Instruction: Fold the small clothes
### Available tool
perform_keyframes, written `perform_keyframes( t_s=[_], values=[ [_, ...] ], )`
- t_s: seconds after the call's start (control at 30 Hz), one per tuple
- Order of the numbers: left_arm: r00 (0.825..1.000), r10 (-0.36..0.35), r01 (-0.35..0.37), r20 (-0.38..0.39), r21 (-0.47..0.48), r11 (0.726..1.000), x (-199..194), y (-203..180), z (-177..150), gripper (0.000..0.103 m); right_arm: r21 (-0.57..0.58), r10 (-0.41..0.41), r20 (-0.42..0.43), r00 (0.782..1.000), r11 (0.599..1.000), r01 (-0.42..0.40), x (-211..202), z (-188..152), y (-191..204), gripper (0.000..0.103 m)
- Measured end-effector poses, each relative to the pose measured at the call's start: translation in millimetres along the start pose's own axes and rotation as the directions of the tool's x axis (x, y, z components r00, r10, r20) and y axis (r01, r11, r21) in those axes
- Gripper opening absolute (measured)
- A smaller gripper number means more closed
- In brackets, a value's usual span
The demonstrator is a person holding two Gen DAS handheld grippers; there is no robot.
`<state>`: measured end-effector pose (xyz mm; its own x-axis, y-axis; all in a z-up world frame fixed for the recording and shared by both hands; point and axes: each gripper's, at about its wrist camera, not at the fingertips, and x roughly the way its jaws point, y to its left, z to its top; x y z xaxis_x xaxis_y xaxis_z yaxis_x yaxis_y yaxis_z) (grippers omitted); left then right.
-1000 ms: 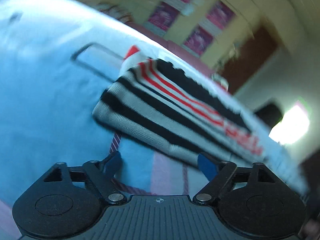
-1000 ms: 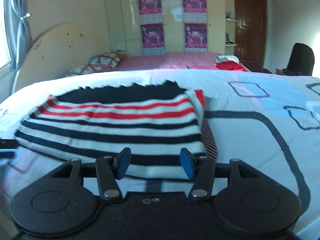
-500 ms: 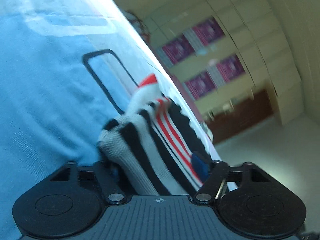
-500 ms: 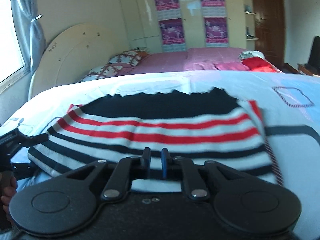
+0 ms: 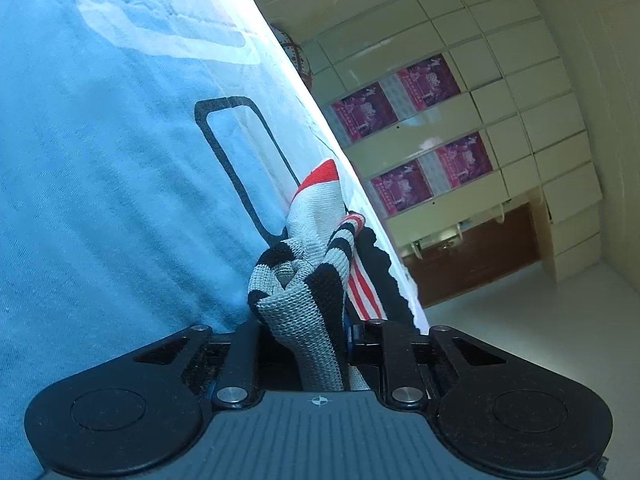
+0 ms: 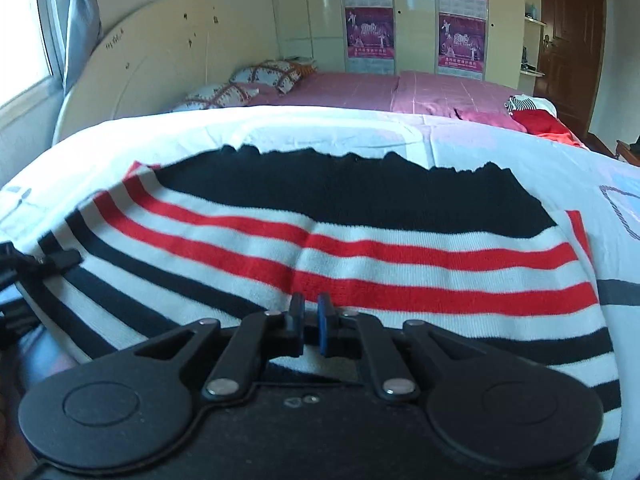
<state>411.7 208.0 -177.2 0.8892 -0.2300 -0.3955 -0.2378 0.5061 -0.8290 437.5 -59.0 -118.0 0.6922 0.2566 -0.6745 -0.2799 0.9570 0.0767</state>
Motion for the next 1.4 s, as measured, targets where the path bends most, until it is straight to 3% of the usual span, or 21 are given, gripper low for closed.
perform_keyframes(
  t_s=[0.17,0.4,0.8,0.9,1.03,1.2,1.33,1.4],
  values=[
    [1.000,0.028,-0.028,0.007,0.051,0.998,2,-7,-2,0.020,-0.030,-0.001,-0.008,1.000,1.000,0.001,5,0,2,0.007],
    [0.999,0.045,-0.045,0.009,0.084,0.995,-2,-17,-3,0.020,0.045,0.057,-0.005,0.998,0.997,-0.057,5,-1,-13,0.007],
    [0.999,0.031,-0.036,0.033,0.179,0.983,-10,-47,5,0.019,-0.120,0.093,0.083,0.992,0.989,-0.083,4,-18,-10,0.007],
    [1.000,0.004,-0.008,0.024,0.167,0.986,-12,-53,11,0.019,-0.179,0.082,0.105,0.991,0.982,-0.062,2,-22,-5,0.007],
    [1.000,-0.007,0.001,0.027,0.227,0.974,-15,-78,14,0.019,-0.248,0.051,0.136,0.989,0.969,-0.016,2,-29,5,0.007],
    [0.999,-0.046,0.035,0.023,0.338,0.940,-16,-134,7,0.018,-0.205,0.088,0.130,0.988,0.977,-0.060,2,-25,-4,0.007],
    [0.995,-0.097,0.103,-0.038,0.489,0.866,-8,-200,-13,0.018,-0.135,0.140,0.117,0.983,0.983,-0.124,3,-22,-17,0.007],
    [0.990,-0.110,0.140,-0.087,0.551,0.823,1,-230,-30,0.018,-0.045,0.203,0.099,0.974,0.979,-0.199,3,-18,-32,0.008]
  ],
)
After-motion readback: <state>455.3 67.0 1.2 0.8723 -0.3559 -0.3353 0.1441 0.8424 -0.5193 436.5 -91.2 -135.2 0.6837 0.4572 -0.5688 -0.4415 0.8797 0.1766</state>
